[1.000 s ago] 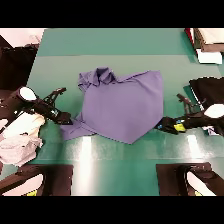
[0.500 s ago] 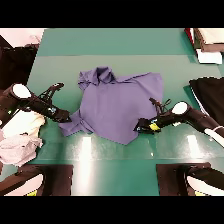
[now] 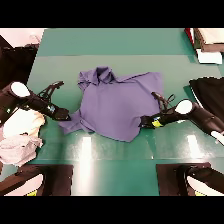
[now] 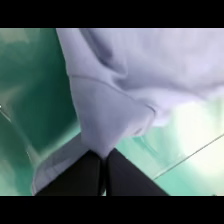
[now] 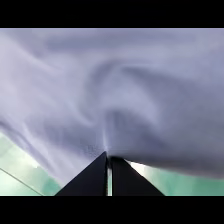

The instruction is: Fold the shirts.

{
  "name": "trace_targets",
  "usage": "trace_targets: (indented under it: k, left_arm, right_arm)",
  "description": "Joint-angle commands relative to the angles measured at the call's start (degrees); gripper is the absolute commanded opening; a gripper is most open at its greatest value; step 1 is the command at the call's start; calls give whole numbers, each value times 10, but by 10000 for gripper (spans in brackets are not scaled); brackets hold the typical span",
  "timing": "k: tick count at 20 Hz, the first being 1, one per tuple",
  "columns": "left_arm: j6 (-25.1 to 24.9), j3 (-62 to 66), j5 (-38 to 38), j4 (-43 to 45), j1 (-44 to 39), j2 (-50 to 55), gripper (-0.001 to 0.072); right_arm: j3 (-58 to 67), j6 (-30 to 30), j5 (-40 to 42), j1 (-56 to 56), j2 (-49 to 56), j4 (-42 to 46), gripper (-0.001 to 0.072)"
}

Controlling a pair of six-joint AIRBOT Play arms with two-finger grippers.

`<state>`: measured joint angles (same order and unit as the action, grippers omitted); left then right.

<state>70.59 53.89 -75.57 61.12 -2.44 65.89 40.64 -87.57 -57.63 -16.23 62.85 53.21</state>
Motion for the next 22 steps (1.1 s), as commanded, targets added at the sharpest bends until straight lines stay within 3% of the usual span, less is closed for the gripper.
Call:
trace_targets:
  k: [1, 6, 9, 11, 14, 17, 22]
  left_arm:
    - [13, 105, -15, 1, 0, -10, 27]
    - [21, 469, -14, 16, 0, -58, 27]
    - [31, 695, -20, 14, 0, -64, 27]
    - [36, 771, 7, 4, 0, -86, 27]
    - [35, 776, 64, -17, 0, -141, 26]
    - [35, 766, 65, -31, 0, -151, 26]
    - [36, 608, 74, -31, 0, -95, 27]
  right_arm:
    - [57, 0, 0, 1, -73, 10, 15]
    - [287, 0, -9, 64, -163, 10, 15]
    - [435, 11, -58, 106, -190, 16, 15]
    - [509, 11, -96, 125, -200, 37, 15]
    - [596, 10, -145, 159, -204, 40, 15]
    - [656, -7, -205, 197, -183, 40, 15]
    - [717, -63, -351, 219, -58, 38, 15]
